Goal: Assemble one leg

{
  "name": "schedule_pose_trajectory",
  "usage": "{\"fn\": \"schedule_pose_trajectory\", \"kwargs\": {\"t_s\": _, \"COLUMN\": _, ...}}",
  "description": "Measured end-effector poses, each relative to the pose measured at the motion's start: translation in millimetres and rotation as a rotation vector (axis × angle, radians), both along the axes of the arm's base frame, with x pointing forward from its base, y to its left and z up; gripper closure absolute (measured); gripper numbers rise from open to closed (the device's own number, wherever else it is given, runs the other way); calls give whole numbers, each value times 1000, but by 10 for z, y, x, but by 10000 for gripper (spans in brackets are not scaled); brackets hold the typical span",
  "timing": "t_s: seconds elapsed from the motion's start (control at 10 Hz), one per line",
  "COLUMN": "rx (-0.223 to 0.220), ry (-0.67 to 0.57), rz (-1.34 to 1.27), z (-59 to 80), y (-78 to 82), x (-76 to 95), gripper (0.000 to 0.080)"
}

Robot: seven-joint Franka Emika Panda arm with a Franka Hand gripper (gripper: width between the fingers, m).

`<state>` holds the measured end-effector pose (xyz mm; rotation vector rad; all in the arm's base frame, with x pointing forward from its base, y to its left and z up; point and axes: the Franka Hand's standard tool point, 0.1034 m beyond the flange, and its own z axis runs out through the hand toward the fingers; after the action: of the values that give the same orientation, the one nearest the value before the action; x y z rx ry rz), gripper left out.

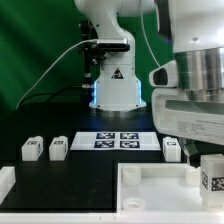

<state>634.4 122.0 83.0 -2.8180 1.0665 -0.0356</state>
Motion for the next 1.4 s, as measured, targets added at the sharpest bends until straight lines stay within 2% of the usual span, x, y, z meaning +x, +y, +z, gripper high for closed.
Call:
{"fn": "schedule_pose_trajectory", "kwargs": {"t_s": 0.3, "rx": -25, "ry": -40, "rz": 257, "z": -15, "y": -32, "x": 12, "gripper": 151}}
{"fn": "schedule_pose_trajectory", "kwargs": {"t_s": 0.5, "rx": -74, "ry": -44, "rz": 594, "z": -3, "y": -49, "x": 68, "gripper": 150}}
{"fn": "schedule_pose_trajectory", "kwargs": {"t_s": 0.6, "rx": -71, "ry": -49, "rz": 589, "z": -4, "y": -4, "x": 81, "gripper": 150}}
{"fn": "schedule_pose_trajectory", "kwargs": {"t_s": 0.7, "rx": -69, "ry": -43, "rz": 537, "z": -12, "y": -14, "x": 74, "gripper": 271}}
{"fn": "schedule_pose_trajectory", "kwargs": {"t_s": 0.8, "rx": -67, "ry": -41, "rz": 520, "z": -12, "y": -17, "x": 74, "gripper": 271}}
{"fn": "schedule_pose_trajectory", "kwargs": {"t_s": 0.9, "rx": -63, "ry": -33, "rz": 432, "z": -10, "y": -24, "x": 76, "gripper": 448}}
{"fn": "schedule_pose_trajectory", "kwargs": {"t_s": 1.0, "rx": -61, "ry": -23, "rz": 337, "z": -12, "y": -54, "x": 78, "gripper": 499}}
{"fn": "schedule_pose_trajectory", "kwargs": {"t_s": 1.1, "rx": -57, "ry": -17, "rz": 273, "z": -14, "y": -66, "x": 79, "gripper": 499}}
{"fn": "schedule_pose_trajectory", "kwargs": {"t_s": 1.4, "rx": -8, "ry": 43, "rz": -316, "z": -36, "y": -158, "x": 62, "gripper": 499}}
